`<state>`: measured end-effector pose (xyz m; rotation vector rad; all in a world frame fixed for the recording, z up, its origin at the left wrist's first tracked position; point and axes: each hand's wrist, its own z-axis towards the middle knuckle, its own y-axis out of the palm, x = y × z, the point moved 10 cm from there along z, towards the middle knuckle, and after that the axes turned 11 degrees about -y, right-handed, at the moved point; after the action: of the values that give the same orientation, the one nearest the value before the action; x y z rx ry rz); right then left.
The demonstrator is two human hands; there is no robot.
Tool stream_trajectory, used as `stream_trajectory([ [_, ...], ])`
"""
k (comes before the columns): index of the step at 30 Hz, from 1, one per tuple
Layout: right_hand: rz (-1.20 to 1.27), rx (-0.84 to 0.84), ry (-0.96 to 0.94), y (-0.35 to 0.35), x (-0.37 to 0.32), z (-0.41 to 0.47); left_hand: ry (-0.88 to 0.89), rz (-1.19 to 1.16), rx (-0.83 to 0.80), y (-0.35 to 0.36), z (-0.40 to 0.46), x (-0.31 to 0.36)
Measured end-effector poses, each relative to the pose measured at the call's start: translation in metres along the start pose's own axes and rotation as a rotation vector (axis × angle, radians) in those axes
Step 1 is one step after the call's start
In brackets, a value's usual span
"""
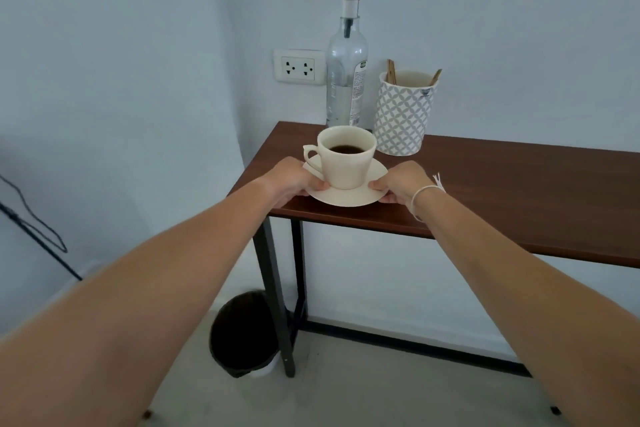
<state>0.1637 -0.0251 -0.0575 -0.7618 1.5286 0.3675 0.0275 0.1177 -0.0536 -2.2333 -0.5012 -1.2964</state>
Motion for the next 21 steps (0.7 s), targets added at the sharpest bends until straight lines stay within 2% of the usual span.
stream_trajectory([
  [10, -0.020, -0.216, -0.115, 0.141, -0.049, -0.046, 0.019, -0.078, 0.207, -0.127, -0.101, -0.042],
  [21, -0.029, -0.502, -0.204, 0.351, -0.074, -0.202, -0.037, -0.162, 0.475, -0.285, -0.284, -0.180],
])
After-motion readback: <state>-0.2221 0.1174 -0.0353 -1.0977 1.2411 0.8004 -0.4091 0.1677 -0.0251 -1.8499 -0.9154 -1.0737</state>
